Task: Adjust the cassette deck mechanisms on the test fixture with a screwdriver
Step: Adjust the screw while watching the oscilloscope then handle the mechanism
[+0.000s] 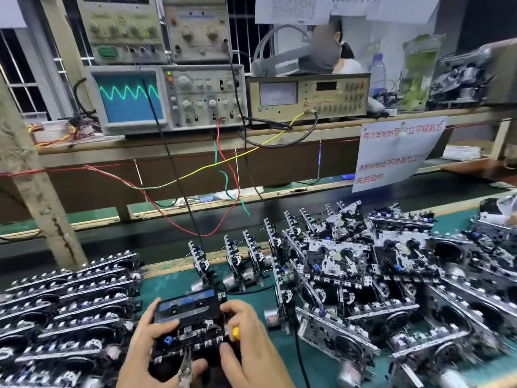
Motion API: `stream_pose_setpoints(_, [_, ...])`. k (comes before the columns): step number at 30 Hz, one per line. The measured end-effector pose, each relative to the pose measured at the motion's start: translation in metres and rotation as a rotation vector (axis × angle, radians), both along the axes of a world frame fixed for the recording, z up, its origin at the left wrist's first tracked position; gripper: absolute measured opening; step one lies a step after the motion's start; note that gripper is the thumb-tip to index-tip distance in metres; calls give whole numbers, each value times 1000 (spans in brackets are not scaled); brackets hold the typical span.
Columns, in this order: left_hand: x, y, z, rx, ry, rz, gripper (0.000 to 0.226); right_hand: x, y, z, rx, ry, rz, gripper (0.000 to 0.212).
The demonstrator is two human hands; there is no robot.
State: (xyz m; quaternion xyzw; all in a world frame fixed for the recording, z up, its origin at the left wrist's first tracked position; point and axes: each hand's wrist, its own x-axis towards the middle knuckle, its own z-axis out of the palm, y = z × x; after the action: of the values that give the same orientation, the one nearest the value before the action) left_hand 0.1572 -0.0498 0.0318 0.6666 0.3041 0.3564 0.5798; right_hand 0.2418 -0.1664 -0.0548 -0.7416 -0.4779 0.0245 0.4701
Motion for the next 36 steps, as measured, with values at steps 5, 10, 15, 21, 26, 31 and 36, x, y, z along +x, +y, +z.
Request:
stream_pose_setpoints(5, [-20, 28, -61, 353, 210, -197, 64, -4, -11, -6, 188, 202, -197, 19])
stream_pose_setpoints(10, [-45, 56, -70, 582, 368, -341, 67, 3, -27, 8, 28, -70, -220, 17])
stream_pose_setpoints(15, [-38, 66, -42, 797, 465, -347, 26, -2, -46, 22, 79, -52, -290, 18])
stream_pose_setpoints(21, [10, 56, -25, 965, 787, -540, 109, -4, -49, 30, 529, 494, -331, 4])
stream_pose_setpoints(26, [21, 61, -23, 1031, 807, -520, 105, -6, -48, 36, 662, 550, -349, 9])
stream_pose_setpoints(31, [-14, 36, -10, 252, 42, -432, 61, -15, -50, 60, 844, 570, -246, 15])
stream_pose_setpoints(36, [-51, 15, -11, -476, -375, -550, 55, -33, -39, 69, 803, 530, -111, 16])
